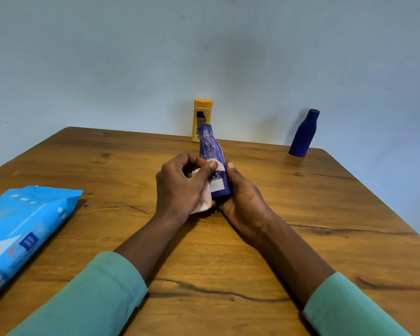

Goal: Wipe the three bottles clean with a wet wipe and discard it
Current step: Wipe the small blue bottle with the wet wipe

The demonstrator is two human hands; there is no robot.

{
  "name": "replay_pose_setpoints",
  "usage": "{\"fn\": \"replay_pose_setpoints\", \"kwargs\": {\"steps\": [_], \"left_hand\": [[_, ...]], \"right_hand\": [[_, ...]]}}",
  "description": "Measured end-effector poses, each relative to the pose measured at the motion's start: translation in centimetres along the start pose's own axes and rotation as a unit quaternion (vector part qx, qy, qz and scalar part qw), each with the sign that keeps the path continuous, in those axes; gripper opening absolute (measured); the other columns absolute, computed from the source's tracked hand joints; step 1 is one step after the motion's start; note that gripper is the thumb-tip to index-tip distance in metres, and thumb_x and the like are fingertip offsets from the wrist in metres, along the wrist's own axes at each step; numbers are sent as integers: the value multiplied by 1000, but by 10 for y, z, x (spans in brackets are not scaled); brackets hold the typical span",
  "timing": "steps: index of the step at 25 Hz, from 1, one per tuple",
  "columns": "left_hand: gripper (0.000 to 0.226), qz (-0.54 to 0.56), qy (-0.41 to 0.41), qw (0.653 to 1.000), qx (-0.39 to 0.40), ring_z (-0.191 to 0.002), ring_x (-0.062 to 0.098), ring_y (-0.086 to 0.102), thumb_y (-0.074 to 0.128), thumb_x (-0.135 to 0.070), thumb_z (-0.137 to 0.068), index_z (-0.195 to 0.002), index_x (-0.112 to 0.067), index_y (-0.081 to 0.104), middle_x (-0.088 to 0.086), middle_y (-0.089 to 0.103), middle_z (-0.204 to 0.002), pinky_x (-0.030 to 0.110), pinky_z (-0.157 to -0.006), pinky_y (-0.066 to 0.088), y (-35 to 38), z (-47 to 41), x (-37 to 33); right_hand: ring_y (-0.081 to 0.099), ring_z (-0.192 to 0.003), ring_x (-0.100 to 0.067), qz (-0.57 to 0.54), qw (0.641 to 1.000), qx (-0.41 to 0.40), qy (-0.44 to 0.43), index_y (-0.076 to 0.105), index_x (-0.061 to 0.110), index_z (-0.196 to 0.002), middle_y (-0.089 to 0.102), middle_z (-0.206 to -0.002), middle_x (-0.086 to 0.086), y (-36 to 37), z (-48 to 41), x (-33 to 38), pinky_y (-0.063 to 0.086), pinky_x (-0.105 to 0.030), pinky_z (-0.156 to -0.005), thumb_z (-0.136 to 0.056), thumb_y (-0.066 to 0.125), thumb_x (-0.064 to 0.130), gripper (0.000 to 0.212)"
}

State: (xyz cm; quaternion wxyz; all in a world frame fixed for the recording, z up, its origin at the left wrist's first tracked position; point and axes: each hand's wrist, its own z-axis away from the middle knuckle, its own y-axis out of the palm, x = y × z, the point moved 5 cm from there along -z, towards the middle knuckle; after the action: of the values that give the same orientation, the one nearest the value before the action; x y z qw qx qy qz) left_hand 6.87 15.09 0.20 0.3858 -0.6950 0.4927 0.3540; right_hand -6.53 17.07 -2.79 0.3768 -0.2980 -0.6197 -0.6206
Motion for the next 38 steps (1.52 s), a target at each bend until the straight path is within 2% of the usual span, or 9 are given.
{"fn": "replay_pose_setpoints", "kwargs": {"steps": [3, 6, 9, 13, 18, 22, 27, 34, 38], "left_hand": [[16, -29, 33, 995, 84, -77, 6, 71, 85, -36, -84, -86, -25, 74, -10, 76, -85, 32, -64, 59, 6, 2, -4], [16, -93, 97, 974, 181, -82, 8, 71, 86, -36, -82, -84, -27, 74, -11, 75, -87, 40, -70, 61, 18, 13, -14], [15, -92, 125, 978, 142, -80, 9, 69, 84, -36, -85, -86, -27, 72, -11, 73, -86, 38, -68, 60, 16, 16, -21], [15, -58, 136, 987, 57, -75, 8, 71, 86, -26, -85, -86, -21, 72, -9, 73, -83, 27, -63, 59, 9, 19, -28], [13, -30, 129, 990, 36, -83, 12, 74, 85, -23, -87, -93, -19, 73, -7, 75, -90, 35, -67, 64, 10, 23, -27], [11, -69, 132, 987, 68, -83, 8, 74, 83, -25, -88, -95, -22, 74, -10, 75, -90, 32, -68, 64, 9, 21, -25], [10, -111, 92, 975, 167, -76, 6, 72, 85, -25, -85, -87, -27, 75, -12, 75, -80, 35, -66, 61, 9, 21, -12], [13, -4, 82, 994, 69, -85, 10, 74, 84, -19, -85, -95, -18, 76, -8, 77, -91, 35, -70, 65, -5, 8, -13], [15, -13, 96, 987, 128, -91, 14, 77, 84, -21, -86, -100, -19, 79, -7, 79, -99, 44, -75, 66, 1, 11, -11]], "right_hand": [[61, -131, -36, -73, 997, 1, 15, 55, 7, -144, 66, -136, -23, 0, 2, 4, 45, -52, -114, -111, 38, 33, 45], [68, -116, -32, -131, 990, 4, 44, 57, 0, -141, 70, -123, -22, -2, 7, 7, 50, -44, -109, -109, 42, 30, 46], [66, -118, -33, -164, 985, 30, 51, 61, -2, -136, 67, -124, -25, 3, 12, 8, 44, -46, -116, -104, 49, 26, 43], [45, -146, -35, -170, 981, 66, 71, 57, -3, -141, 51, -150, -28, 4, 13, 6, 27, -48, -127, -98, 56, 19, 48], [33, -152, -38, -167, 982, 61, 68, 50, -4, -146, 48, -151, -28, -6, 8, 6, 26, -50, -127, -98, 58, 14, 52], [44, -145, -42, -133, 990, 32, 41, 47, -5, -147, 57, -138, -27, -15, 2, 4, 36, -56, -121, -97, 64, 11, 55], [66, -116, -31, -103, 993, -52, 5, 54, 9, -141, 65, -124, -18, -22, -2, 10, 57, -49, -98, -97, 69, 17, 47], [66, -122, -39, -110, 992, -62, -25, 56, 13, -138, 67, -132, -22, -25, -4, 11, 56, -55, -101, -98, 69, 17, 42], [69, -115, -33, 37, 998, -25, -48, 48, 22, -146, 68, -133, -16, -18, -3, 9, 61, -44, -82, -102, 62, 28, 47]]}}
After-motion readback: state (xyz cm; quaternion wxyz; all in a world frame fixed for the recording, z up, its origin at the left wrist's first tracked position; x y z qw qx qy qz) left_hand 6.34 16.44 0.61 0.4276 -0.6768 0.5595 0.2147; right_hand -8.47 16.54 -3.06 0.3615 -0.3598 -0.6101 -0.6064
